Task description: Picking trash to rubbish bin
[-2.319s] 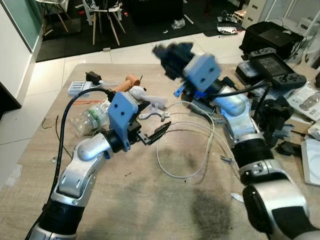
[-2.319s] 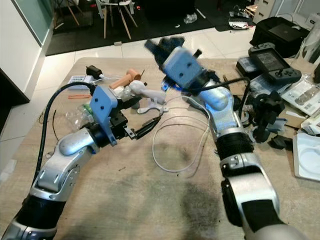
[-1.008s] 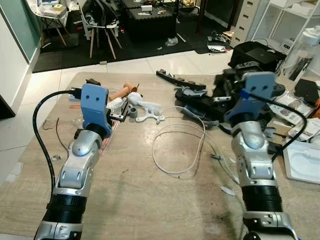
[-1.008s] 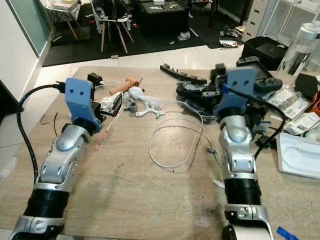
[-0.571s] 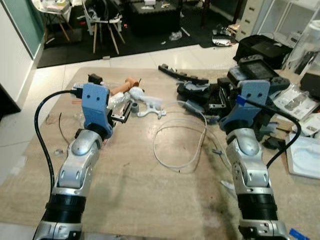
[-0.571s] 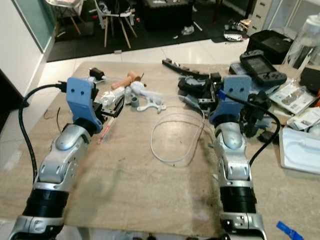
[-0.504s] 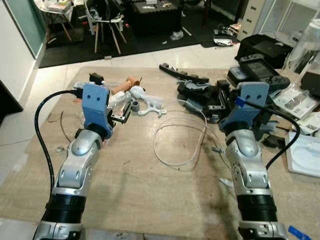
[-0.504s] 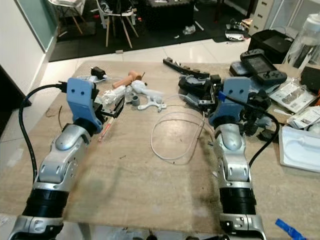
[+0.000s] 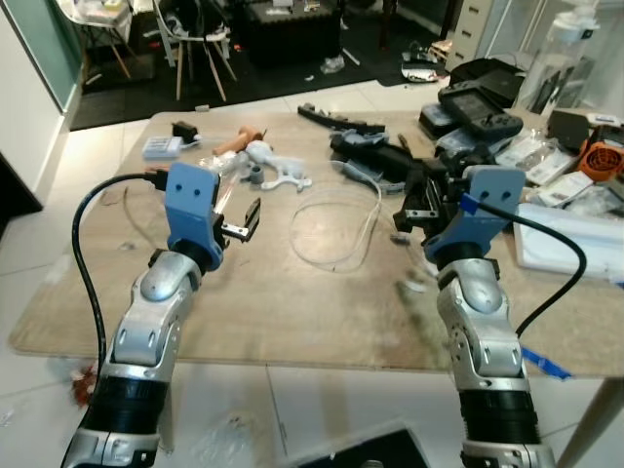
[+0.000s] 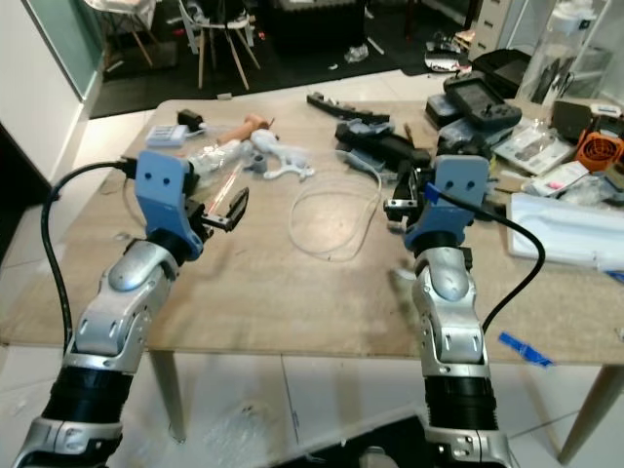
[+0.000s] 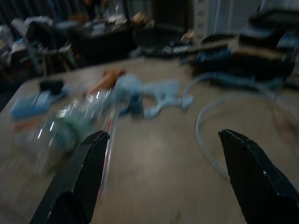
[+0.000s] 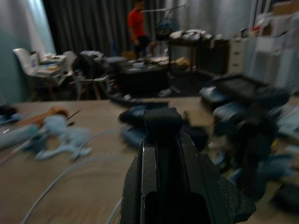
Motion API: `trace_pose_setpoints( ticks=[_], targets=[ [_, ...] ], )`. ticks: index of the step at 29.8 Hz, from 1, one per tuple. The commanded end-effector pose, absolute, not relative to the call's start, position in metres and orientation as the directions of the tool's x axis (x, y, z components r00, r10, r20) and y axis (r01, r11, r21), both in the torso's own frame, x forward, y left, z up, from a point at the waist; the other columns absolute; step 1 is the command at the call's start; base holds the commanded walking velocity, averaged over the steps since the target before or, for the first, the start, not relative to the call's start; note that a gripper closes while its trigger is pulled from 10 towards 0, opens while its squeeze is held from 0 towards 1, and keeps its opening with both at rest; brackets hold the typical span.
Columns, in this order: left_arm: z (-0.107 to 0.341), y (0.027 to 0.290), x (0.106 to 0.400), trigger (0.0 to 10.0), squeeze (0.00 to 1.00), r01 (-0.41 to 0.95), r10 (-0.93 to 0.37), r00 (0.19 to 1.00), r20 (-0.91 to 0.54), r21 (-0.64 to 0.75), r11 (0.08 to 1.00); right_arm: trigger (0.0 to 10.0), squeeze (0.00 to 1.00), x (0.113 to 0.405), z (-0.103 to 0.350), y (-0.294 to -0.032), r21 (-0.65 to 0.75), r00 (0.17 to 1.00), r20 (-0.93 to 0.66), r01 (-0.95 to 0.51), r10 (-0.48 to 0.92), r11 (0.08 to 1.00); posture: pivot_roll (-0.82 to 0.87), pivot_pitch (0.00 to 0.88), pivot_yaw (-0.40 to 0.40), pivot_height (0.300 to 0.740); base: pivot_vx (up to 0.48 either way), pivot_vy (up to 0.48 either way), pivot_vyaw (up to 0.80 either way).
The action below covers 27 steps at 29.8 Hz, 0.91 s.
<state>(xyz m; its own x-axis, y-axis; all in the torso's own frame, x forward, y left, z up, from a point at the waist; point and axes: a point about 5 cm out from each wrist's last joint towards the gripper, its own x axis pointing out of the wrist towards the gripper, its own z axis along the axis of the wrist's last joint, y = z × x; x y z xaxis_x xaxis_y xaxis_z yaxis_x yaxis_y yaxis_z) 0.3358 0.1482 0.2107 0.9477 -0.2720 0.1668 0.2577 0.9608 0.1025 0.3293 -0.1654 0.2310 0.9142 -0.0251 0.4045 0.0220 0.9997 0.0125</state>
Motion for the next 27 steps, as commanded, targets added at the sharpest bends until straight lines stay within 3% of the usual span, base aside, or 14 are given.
trace_pose_setpoints(
  ticks=[1,8,17,22,27],
  targets=[
    [0.207,0.15,0.335,10.0,0.0,0.261,-0.275,0.95,0.145,0.108,0.959,10.0,0.0,0.328,0.23,-0.165,0.023,0.919,0.394,0.019,-0.027,1.0,0.03,0.153,0.087,0.74,-0.341,0.0,0.0],
    [0.207,0.151,0.335,10.0,0.0,0.276,-0.29,0.947,0.134,0.118,0.954,10.0,0.0,0.328,0.23,-0.164,0.033,0.92,0.39,0.018,-0.03,0.999,0.03,0.153,0.092,0.74,-0.337,0.0,0.0],
    [0.202,0.136,0.332,10.0,0.0,0.389,-0.408,0.91,0.073,0.189,0.902,10.0,0.0,0.326,0.228,-0.163,0.048,0.924,0.381,0.023,-0.04,0.999,0.03,0.153,0.103,0.74,0.0,0.0,0.0],
    [0.199,0.131,0.331,10.0,0.0,0.42,-0.439,0.897,0.046,0.223,0.88,10.0,0.0,0.325,0.226,-0.164,0.058,0.926,0.374,0.03,-0.05,0.998,0.03,0.154,0.109,0.74,0.0,-0.455,0.0],
    [0.197,0.13,0.332,10.0,0.0,0.431,-0.446,0.894,0.03,0.209,0.878,10.0,0.0,0.325,0.224,-0.165,0.066,0.928,0.368,0.031,-0.054,0.997,0.04,0.152,0.111,0.74,0.0,0.0,0.0]
  ],
)
